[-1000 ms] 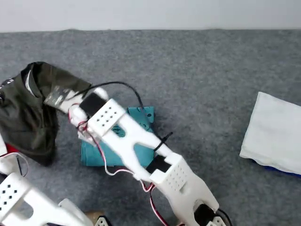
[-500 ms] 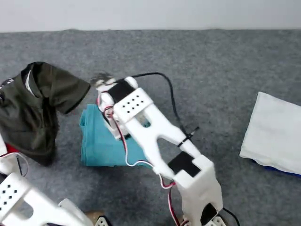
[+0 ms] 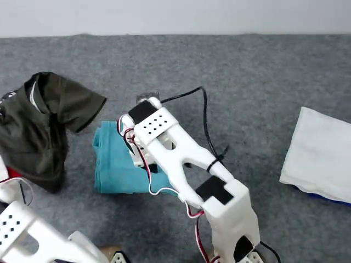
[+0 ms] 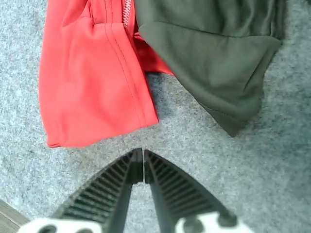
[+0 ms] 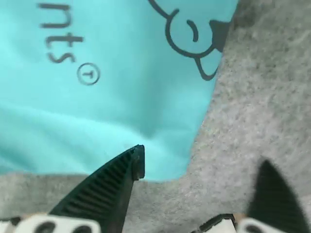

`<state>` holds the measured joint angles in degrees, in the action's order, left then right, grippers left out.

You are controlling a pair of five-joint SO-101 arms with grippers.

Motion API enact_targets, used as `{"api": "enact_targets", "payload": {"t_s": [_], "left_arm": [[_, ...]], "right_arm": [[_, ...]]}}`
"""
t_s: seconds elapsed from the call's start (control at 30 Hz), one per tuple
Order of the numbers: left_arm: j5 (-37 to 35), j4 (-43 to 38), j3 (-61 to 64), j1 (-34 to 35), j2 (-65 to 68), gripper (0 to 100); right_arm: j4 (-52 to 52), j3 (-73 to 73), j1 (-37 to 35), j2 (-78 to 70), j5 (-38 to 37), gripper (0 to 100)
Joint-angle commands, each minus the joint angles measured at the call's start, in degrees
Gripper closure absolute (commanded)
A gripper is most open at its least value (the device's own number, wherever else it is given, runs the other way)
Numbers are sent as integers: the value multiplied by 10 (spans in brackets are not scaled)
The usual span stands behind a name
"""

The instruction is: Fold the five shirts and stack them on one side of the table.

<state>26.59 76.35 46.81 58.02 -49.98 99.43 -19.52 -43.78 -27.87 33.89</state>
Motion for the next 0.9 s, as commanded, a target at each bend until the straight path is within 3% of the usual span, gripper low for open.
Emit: {"api": "enact_targets", "payload": {"t_s": [0.0, 0.47, 0.57, 0.77, 0.87], "left_arm": [[5, 2, -23, -3, -12, 986], [5, 4, -22, -2, -12, 986], [5, 4, -22, -2, -12, 986], [5, 4, -22, -2, -12, 986], [5, 4, -22, -2, -12, 986]], "right_arm": [[-12, -6, -3, -15, 10, 582], [-74, -6, -3, -160, 11, 586], [-71, -6, -2, -181, 8, 670], [-71, -6, 0, -186, -13, 977], [-62, -6, 0, -186, -33, 971]]}}
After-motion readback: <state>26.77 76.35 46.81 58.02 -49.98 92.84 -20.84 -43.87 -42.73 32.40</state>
